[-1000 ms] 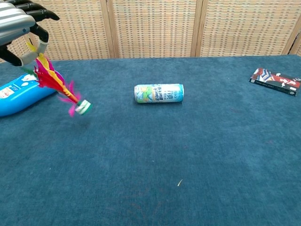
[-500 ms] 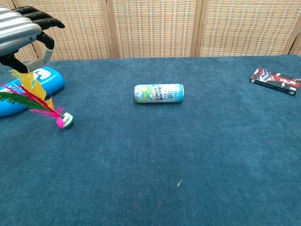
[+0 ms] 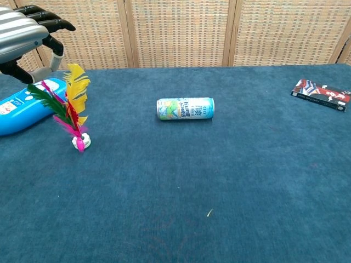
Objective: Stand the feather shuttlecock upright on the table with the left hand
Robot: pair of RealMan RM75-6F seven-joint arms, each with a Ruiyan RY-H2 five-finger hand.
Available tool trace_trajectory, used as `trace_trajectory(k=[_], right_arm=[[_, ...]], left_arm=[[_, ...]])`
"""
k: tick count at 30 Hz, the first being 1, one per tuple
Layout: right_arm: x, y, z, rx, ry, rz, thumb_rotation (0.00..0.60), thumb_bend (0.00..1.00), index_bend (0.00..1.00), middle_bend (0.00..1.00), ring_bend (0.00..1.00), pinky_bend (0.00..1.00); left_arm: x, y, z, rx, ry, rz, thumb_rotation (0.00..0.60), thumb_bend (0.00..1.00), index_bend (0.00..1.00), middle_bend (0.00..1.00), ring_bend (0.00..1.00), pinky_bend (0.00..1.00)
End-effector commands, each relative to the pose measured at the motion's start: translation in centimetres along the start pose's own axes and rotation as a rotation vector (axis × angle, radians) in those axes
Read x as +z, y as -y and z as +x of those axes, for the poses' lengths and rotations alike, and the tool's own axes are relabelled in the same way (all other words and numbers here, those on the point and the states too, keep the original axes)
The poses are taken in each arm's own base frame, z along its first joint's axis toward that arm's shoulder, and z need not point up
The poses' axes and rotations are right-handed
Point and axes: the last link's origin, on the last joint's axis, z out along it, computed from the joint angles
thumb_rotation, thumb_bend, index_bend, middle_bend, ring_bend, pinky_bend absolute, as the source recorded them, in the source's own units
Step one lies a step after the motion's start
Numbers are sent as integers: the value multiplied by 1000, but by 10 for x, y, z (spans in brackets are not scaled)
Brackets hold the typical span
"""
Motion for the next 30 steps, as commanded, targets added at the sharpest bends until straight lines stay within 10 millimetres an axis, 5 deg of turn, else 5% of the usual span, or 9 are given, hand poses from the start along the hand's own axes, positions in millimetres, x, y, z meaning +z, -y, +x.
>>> trace_trajectory(k=[1, 6, 8, 13, 18, 30], right_arm=[[0, 0, 0, 1, -1, 0, 600, 185, 0, 0, 0, 16], [0, -1, 1, 1, -3, -1, 600, 185, 0, 0, 0, 16], [0, -1, 1, 1, -4, -2, 600, 185, 0, 0, 0, 16], [0, 0, 0, -4, -1, 0, 600, 185, 0, 0, 0, 16], [0, 0, 0, -8, -3, -2, 600, 185, 0, 0, 0, 16], [0, -1, 2, -16, -21, -15, 600, 185, 0, 0, 0, 16]], left_arm=[[0, 0, 1, -10, -6, 6, 600, 486, 524, 70, 0, 0], [-3, 4, 7, -38, -34, 22, 600, 420, 96, 0, 0, 0], [-5, 9, 14, -65, -55, 38, 600, 375, 11, 0, 0, 0], [-15, 23, 32, -170, -109, 101, 600, 247, 0, 0, 0, 0], [-38, 36, 37, -243, -127, 143, 600, 234, 0, 0, 0, 0], [-139, 39, 5, -343, 49, 249, 600, 219, 0, 0, 0, 0]])
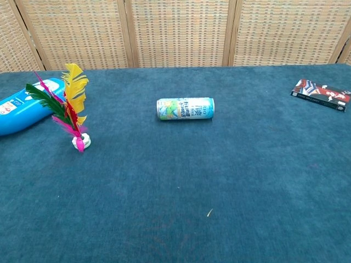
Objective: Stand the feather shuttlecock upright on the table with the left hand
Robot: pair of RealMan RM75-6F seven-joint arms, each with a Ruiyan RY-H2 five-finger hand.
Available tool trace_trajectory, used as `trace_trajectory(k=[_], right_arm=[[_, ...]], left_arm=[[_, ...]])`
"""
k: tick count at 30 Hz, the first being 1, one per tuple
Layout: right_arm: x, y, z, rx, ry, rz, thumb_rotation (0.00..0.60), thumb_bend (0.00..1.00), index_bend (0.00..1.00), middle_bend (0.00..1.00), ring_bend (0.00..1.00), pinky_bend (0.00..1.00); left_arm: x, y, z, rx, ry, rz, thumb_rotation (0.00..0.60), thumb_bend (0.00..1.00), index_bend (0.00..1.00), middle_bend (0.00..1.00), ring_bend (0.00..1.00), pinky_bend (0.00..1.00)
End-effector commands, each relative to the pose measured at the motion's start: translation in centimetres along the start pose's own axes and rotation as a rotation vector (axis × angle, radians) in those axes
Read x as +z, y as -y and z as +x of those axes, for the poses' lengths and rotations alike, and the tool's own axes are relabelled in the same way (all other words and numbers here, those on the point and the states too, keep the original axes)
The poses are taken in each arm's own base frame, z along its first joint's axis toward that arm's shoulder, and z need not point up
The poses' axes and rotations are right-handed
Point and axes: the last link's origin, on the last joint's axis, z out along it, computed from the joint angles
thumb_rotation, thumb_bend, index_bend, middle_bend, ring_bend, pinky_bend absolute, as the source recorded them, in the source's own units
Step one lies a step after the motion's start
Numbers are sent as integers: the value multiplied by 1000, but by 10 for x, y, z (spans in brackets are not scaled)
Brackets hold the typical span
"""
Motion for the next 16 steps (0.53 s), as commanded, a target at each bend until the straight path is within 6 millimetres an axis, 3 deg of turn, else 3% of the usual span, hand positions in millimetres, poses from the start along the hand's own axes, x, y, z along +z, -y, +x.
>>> trace_trajectory(k=[1, 10, 16], right_arm=[[0, -1, 1, 1, -4, -5, 600, 185, 0, 0, 0, 16], [0, -1, 4, 1, -16, -9, 600, 186, 0, 0, 0, 16], [1, -1, 5, -2, -23, -13, 600, 185, 0, 0, 0, 16]], left_arm=[[-33, 5, -11, -43, 50, 31, 600, 219, 0, 0, 0, 0], [-75, 12, -35, -56, 83, 46, 600, 218, 0, 0, 0, 0], [-80, 22, -42, -51, 106, 64, 600, 219, 0, 0, 0, 0]])
